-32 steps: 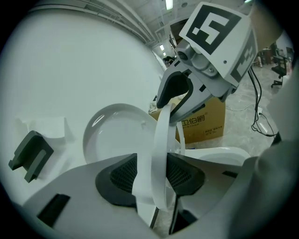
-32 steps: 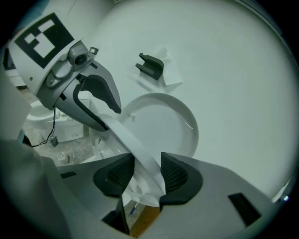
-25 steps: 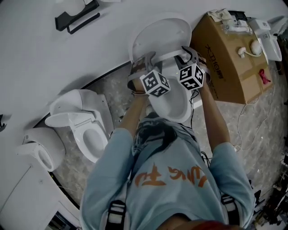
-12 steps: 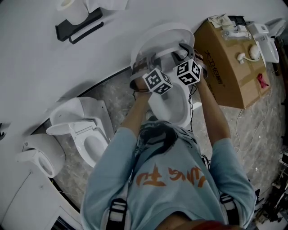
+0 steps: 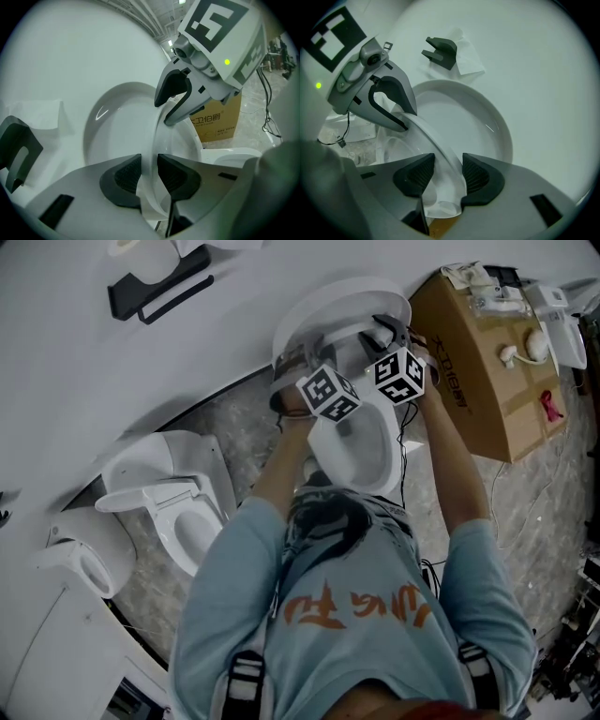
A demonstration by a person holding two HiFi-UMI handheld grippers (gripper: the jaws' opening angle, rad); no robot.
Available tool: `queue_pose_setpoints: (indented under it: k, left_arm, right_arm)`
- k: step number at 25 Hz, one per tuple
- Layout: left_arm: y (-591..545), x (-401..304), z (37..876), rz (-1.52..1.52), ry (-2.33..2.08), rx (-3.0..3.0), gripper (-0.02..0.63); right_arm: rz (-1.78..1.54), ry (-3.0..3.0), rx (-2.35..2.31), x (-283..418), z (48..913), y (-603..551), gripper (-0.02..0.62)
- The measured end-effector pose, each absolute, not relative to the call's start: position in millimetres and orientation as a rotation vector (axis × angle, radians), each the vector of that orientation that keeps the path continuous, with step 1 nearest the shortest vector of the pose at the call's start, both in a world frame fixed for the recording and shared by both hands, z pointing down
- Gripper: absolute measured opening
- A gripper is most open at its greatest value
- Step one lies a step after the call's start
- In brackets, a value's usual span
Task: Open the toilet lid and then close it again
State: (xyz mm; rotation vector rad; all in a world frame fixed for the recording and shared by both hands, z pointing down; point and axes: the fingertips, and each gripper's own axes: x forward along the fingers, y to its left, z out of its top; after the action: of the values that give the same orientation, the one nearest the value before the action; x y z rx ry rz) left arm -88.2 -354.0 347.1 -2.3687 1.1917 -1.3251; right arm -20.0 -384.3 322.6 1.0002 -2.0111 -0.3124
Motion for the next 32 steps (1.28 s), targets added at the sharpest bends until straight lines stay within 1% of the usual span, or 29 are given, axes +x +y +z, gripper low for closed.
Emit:
queue_pose_setpoints:
  k: [6, 11, 19, 27, 32]
  left_arm:
    - [-340.5, -83.5, 344.9, -1.314, 1.214, -2.412, 0.107]
    - [-316.7, -74.9, 339.4, -1.297, 1.268, -2.496, 0.106]
    - [-266.8, -60.3, 337.2, -1.296, 1.342, -2.515, 0.106]
    - [-196.0, -35.3, 350.1, -1.323, 1.384, -2.489, 0.121]
    - [-135.3, -17.4, 370.8, -1.400, 1.314, -2.494, 0.132]
  right_arm:
    - [-0.425, -1.926, 0.912, -13.1, 322.6, -370.1, 0.178]
    - [-0.457, -1.917, 0.859, -1.3, 318.3, -344.4, 0.144]
    - [-0.475, -1.990, 0.799, 16.3, 313.4, -291.9, 0.112]
    - [-0.578, -1.980, 0.679, 40.4, 326.3, -214.6, 0.112]
    - [-0.578, -1.990, 0.555, 56.8, 346.1, -151.3, 0.123]
